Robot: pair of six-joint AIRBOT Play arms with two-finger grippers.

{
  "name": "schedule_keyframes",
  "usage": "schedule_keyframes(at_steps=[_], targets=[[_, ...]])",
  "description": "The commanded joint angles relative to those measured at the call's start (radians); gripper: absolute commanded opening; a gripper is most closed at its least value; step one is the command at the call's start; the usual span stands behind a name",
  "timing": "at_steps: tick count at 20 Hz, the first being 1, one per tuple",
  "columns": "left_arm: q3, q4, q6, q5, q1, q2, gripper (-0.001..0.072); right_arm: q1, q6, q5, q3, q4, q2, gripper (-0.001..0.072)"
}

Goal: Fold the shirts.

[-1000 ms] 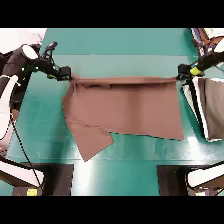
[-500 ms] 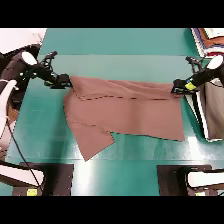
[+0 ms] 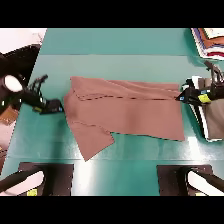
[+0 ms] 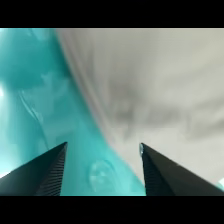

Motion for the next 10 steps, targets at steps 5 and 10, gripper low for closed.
schedule_keyframes(at_steps=[5,10], targets=[[-0.349,-0.157,-0.004,0.098,-0.027,0.186,0.054,-0.039,-0.01,0.0,-0.19,0.053,0.253,0.047],[-0.36,-0.167,-0.064,0.224,-0.169,0.182,0.0539,-0.038,-0.01,-0.001,-0.193,0.053,0.307,0.0469]])
